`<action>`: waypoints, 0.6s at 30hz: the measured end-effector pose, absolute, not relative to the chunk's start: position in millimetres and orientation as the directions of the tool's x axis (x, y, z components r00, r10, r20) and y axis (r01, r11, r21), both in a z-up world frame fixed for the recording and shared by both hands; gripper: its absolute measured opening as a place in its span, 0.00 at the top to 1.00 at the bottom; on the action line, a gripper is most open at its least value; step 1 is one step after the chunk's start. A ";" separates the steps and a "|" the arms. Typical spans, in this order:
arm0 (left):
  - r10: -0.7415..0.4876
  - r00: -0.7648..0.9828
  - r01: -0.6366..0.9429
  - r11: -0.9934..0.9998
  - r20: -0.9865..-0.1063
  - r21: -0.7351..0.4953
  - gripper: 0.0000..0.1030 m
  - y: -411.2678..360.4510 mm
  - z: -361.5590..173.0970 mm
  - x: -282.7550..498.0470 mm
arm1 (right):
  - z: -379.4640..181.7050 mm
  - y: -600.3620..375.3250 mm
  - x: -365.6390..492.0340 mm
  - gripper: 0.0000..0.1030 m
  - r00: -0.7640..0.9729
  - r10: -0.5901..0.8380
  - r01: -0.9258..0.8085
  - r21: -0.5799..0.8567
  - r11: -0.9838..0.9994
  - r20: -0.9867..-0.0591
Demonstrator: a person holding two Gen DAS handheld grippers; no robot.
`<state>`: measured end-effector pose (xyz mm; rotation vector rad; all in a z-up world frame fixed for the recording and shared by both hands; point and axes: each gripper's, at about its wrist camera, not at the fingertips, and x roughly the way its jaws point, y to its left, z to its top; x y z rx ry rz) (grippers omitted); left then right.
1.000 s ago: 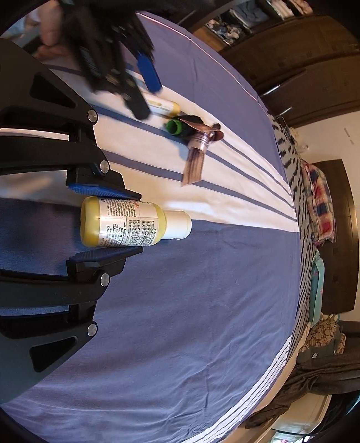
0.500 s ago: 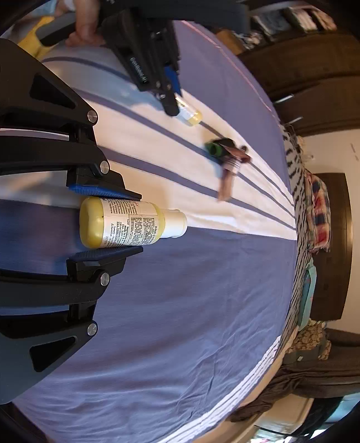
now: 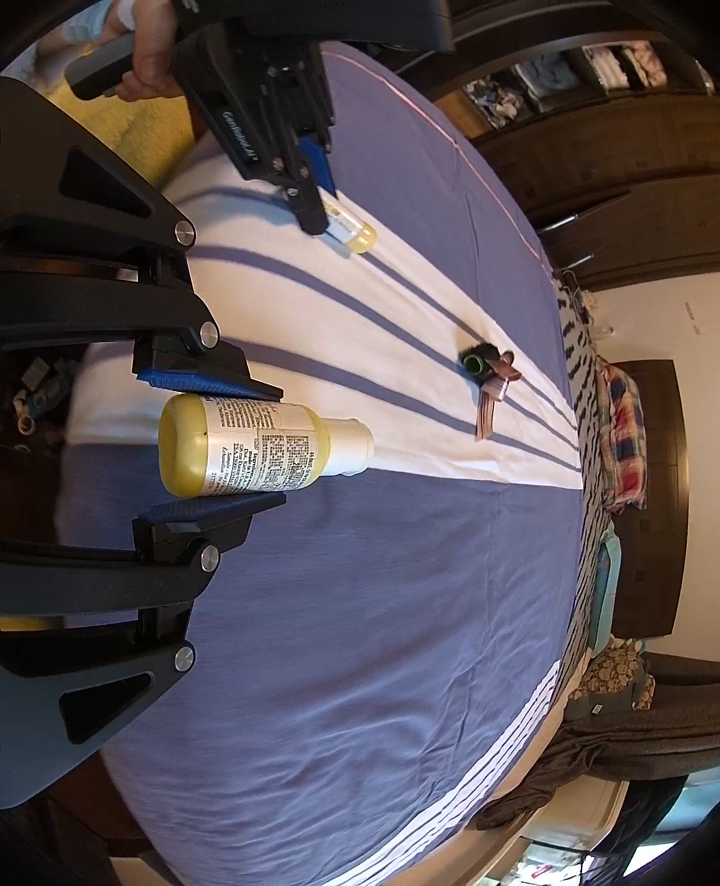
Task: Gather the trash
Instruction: 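Grasp the yellow lotion bottle with the right tool while the left tool grasps the white tube, then lower the lotion bottle and white tube into the bin and open both tools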
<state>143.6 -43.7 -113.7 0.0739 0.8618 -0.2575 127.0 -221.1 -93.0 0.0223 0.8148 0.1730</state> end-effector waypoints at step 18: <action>-0.280 0.618 0.310 0.945 -0.735 -0.100 0.82 -41.6 -124.0 21.0 | -115.3 -214.7 36.4 0.69 0.649 0.229 -0.177 0.149 0.973 -0.725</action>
